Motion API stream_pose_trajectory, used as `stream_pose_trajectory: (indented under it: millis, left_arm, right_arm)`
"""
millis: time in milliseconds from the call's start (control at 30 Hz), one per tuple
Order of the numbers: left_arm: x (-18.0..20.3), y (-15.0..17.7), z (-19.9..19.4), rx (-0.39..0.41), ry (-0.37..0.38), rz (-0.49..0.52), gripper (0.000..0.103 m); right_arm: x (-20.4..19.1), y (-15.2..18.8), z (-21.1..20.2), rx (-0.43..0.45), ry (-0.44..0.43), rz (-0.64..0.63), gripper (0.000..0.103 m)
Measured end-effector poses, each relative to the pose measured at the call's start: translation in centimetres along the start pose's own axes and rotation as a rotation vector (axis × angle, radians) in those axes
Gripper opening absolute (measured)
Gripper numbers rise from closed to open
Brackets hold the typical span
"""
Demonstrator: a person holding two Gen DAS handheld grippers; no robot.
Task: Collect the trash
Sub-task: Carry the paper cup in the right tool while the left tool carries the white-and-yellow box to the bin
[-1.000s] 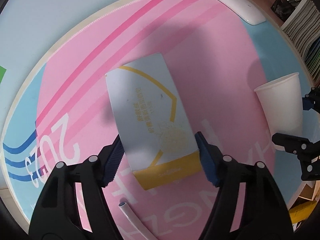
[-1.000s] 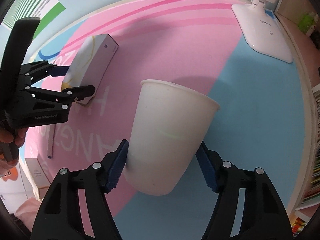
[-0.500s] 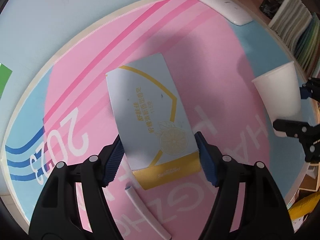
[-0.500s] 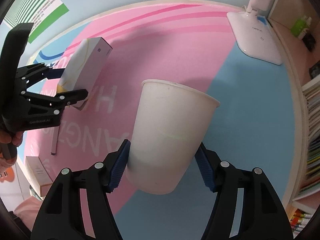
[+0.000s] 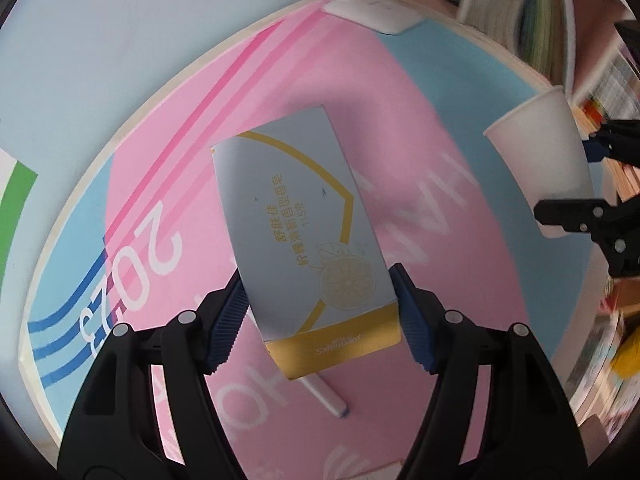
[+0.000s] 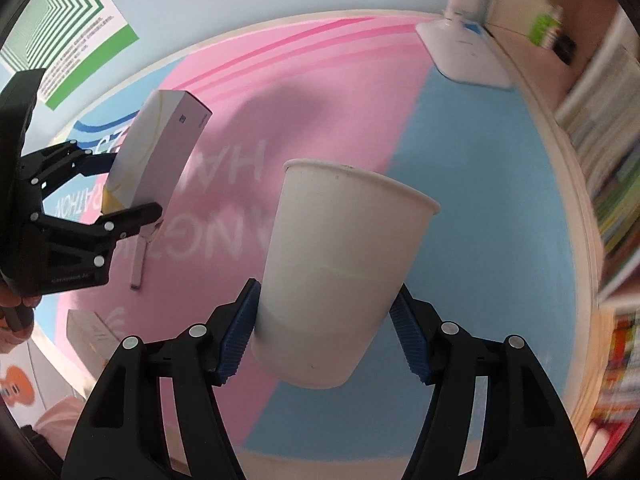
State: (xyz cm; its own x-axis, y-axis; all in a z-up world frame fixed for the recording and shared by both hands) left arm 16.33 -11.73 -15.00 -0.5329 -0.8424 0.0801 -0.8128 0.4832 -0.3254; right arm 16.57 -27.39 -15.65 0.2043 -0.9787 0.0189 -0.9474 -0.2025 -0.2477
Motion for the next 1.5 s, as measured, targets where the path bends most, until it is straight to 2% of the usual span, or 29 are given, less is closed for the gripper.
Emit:
stream_pose_trajectory:
  millis: [233, 367, 567, 900, 1167, 1500]
  left_arm:
    - [4.8, 3.4, -2.4, 0.017, 0.032, 0.189, 0.067]
    - [8.3, 5.5, -3.6, 0.02, 0.058, 0.287, 0.067]
    - [15.6, 8.3, -5.2, 0.014, 0.124, 0.447, 0.067]
    - [29.2, 12.9, -6.0, 0.001, 0.219, 0.682, 0.067]
    - [39.0, 18.1, -5.3, -0.058, 0.274, 0.805, 0.067]
    - [47.1, 24.6, -2.2, -0.19, 0.299, 0.898, 0.067]
  right_arm:
    - [-0.1, 6.8, -4.2, 0.055, 0.069, 0.14, 0.065]
    - [0.4, 12.1, -6.4, 0.067, 0.106, 0.241, 0.065]
    - [1.9, 20.0, -9.2, 0.062, 0.155, 0.388, 0.065]
    - [5.4, 35.5, -13.8, 0.046, 0.229, 0.63, 0.065]
    - [6.3, 45.7, -14.9, 0.002, 0.214, 0.724, 0.065]
    - [6.4, 54.5, -13.2, -0.052, 0.141, 0.811, 0.065]
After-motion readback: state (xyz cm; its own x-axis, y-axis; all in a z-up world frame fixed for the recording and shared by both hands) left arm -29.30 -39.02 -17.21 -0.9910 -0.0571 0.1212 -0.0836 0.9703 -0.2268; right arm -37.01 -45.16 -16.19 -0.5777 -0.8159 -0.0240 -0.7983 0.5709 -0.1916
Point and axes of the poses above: each gripper's, at about its wrist camera, not at the fingertips, and z roughly the way its jaws point, x to its right, y to its underside, the point moved 8 cm from there along z, roughly the way its jaws point, and after that the axes turned 8 degrees about y, right-handed, at the moved point
